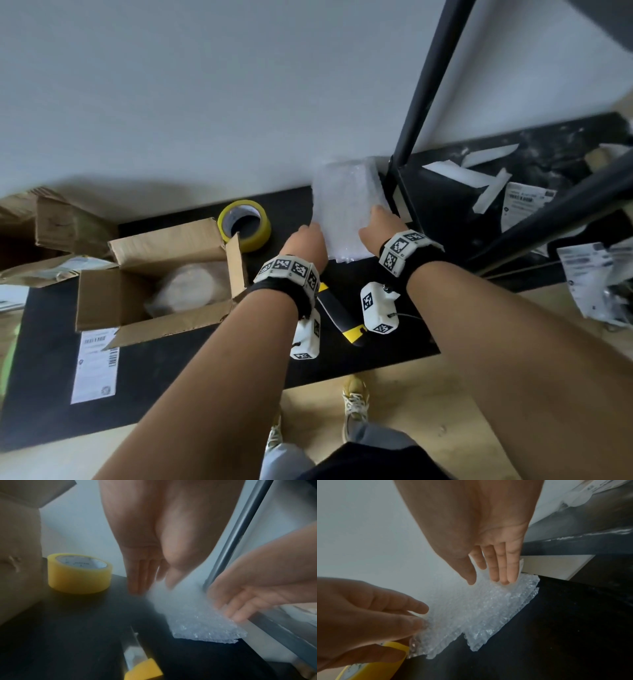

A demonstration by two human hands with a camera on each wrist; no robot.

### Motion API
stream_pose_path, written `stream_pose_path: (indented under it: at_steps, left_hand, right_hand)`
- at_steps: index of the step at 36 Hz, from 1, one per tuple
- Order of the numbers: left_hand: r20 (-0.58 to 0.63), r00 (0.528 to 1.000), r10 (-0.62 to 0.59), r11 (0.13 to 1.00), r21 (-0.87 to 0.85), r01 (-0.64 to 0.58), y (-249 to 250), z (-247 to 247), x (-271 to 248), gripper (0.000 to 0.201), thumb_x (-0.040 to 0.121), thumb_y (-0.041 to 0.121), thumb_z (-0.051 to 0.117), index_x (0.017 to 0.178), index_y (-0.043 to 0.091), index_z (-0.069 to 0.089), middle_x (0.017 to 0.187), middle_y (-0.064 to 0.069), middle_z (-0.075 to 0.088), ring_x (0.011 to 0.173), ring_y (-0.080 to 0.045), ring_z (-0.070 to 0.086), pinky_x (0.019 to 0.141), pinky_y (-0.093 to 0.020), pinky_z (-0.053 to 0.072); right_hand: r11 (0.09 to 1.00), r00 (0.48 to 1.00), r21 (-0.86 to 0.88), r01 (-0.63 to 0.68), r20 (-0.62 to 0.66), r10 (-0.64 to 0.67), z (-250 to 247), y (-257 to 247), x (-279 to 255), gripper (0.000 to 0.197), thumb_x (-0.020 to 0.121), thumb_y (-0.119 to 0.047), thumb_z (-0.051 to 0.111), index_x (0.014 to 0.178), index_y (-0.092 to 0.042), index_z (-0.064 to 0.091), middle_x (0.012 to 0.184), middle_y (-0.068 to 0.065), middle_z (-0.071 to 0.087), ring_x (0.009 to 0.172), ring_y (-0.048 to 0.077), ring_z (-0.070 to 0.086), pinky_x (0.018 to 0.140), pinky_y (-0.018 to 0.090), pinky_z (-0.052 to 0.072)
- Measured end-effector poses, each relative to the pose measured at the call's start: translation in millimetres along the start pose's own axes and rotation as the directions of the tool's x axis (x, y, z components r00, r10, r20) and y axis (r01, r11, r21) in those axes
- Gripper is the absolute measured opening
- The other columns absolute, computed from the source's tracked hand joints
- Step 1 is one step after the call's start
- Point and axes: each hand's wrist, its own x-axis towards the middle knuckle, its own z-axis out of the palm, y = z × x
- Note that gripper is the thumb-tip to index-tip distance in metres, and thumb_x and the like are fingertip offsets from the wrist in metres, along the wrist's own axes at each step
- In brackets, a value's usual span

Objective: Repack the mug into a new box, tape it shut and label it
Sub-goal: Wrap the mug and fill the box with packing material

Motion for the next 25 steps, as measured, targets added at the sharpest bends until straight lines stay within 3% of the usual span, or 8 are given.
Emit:
stream_pose_path:
  at_steps: [6, 8, 10, 13, 17, 19, 22, 25]
  left_hand:
    - [0.003, 1.000, -0.014, 0.999, -0.051, 0.014, -3, -3, 2, 0.032, 0.092, 0.003, 0.043, 0.124, 0.003, 0.049, 0.127, -0.017, 0.053, 0.115, -0.031, 0.054, 0.094, -0.036, 0.045]
    - [-0.020, 1.000, -0.006, 0.998, -0.055, 0.005, -4, -5, 1, 0.031, 0.092, 0.003, 0.044, 0.122, 0.004, 0.050, 0.125, -0.016, 0.055, 0.114, -0.029, 0.055, 0.092, -0.034, 0.045]
    - [-0.056, 0.998, 0.008, 0.998, -0.060, -0.011, -5, -8, -1, 0.028, 0.093, 0.005, 0.045, 0.120, 0.004, 0.052, 0.122, -0.015, 0.058, 0.112, -0.029, 0.056, 0.091, -0.034, 0.045]
    - [-0.097, 0.995, 0.026, 0.997, -0.072, -0.033, -7, -14, -5, 0.031, 0.095, 0.006, 0.045, 0.126, 0.004, 0.051, 0.125, -0.013, 0.058, 0.115, -0.028, 0.055, 0.094, -0.033, 0.044]
    - [-0.165, 0.986, 0.016, 0.992, -0.118, -0.036, -13, -28, -14, 0.030, 0.095, 0.007, 0.046, 0.125, 0.004, 0.051, 0.123, -0.014, 0.058, 0.111, -0.027, 0.057, 0.090, -0.031, 0.045]
    - [-0.199, 0.980, 0.013, 0.987, -0.156, -0.044, -16, -38, -20, 0.028, 0.095, 0.006, 0.046, 0.122, 0.003, 0.052, 0.120, -0.014, 0.059, 0.107, -0.027, 0.058, 0.085, -0.029, 0.044]
    - [-0.287, 0.958, -0.011, 0.969, -0.239, -0.060, -23, -58, -29, 0.025, 0.094, 0.004, 0.043, 0.118, 0.000, 0.050, 0.118, -0.015, 0.058, 0.103, -0.026, 0.058, 0.076, -0.026, 0.042]
    - [-0.365, 0.927, -0.090, 0.940, -0.339, -0.042, -33, -79, -41, 0.029, 0.096, 0.009, 0.042, 0.123, -0.002, 0.045, 0.122, -0.016, 0.053, 0.104, -0.026, 0.057, 0.076, -0.027, 0.042]
  right_hand:
    - [0.999, 1.000, 0.047, -0.002, -0.028, 0.003, -2, -7, 1, 0.025, 0.091, -0.007, 0.050, 0.115, 0.001, 0.052, 0.108, 0.016, 0.062, 0.099, 0.033, 0.062, 0.067, 0.031, 0.040]
    - [0.999, 0.999, 0.037, -0.004, -0.032, 0.005, -4, -10, -1, 0.005, 0.091, -0.006, 0.054, 0.093, -0.002, 0.056, 0.085, 0.010, 0.058, 0.084, 0.030, 0.061, 0.059, 0.028, 0.039]
    - [1.000, 0.999, 0.029, -0.006, -0.037, 0.007, -6, -13, -5, 0.014, 0.091, -0.003, 0.053, 0.077, -0.004, 0.053, 0.072, 0.007, 0.051, 0.069, 0.026, 0.054, 0.051, 0.026, 0.035]
    - [0.999, 0.999, 0.039, 0.012, -0.043, -0.011, -9, -18, -10, 0.015, 0.090, -0.002, 0.048, 0.087, -0.002, 0.063, 0.084, 0.012, 0.059, 0.073, 0.026, 0.054, 0.053, 0.026, 0.038]
    - [0.990, 0.997, 0.133, 0.041, -0.077, -0.031, -20, -28, -22, 0.026, 0.092, -0.004, 0.045, 0.108, 0.002, 0.064, 0.103, 0.018, 0.066, 0.092, 0.034, 0.063, 0.073, 0.036, 0.049]
    - [0.985, 0.992, 0.155, 0.070, -0.112, -0.053, -27, -35, -28, 0.023, 0.093, -0.004, 0.043, 0.106, 0.001, 0.061, 0.094, 0.017, 0.063, 0.085, 0.032, 0.061, 0.067, 0.033, 0.046]
    - [0.976, 0.977, 0.182, 0.120, -0.198, -0.083, -37, -48, -37, 0.014, 0.093, -0.007, 0.043, 0.086, -0.009, 0.056, 0.072, 0.005, 0.052, 0.072, 0.027, 0.053, 0.056, 0.027, 0.037]
    - [0.958, 0.958, 0.237, 0.161, -0.271, -0.094, -49, -66, -50, 0.007, 0.095, -0.014, 0.045, 0.090, -0.015, 0.050, 0.078, 0.001, 0.051, 0.076, 0.025, 0.051, 0.061, 0.028, 0.038]
